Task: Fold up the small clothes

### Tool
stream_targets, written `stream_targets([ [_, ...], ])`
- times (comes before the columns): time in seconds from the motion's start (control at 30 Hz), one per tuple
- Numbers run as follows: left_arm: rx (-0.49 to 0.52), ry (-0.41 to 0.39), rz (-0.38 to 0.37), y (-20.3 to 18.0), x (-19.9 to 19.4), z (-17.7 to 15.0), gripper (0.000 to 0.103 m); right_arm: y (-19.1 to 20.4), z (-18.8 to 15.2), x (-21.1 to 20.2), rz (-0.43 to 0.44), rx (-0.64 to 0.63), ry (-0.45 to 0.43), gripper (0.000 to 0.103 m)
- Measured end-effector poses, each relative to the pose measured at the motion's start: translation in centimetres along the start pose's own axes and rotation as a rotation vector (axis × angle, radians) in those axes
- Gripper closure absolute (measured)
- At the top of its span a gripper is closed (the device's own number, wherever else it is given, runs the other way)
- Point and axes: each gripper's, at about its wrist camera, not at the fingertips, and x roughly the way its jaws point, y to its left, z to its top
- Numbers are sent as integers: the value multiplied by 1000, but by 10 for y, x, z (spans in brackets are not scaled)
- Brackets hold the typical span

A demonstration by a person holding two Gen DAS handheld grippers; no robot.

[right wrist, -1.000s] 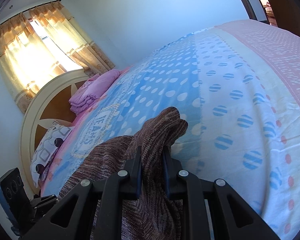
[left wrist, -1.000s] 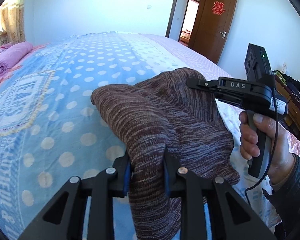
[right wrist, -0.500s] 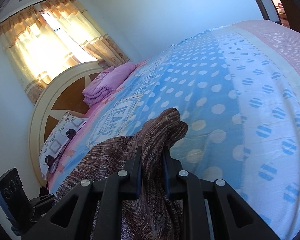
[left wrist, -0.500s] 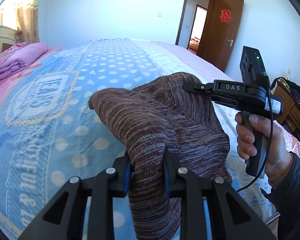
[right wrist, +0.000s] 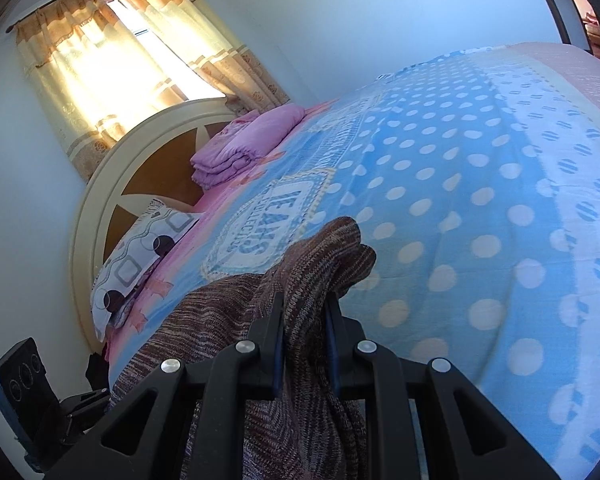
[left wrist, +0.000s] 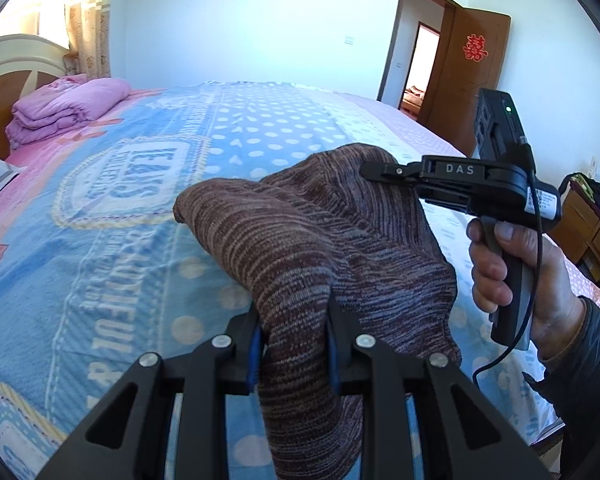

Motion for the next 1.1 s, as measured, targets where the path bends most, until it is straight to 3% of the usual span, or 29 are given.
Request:
stream_targets([
  [1.1,-111,-15,127,93,-26,-31,77,104,5,129,79,-138,195,86],
])
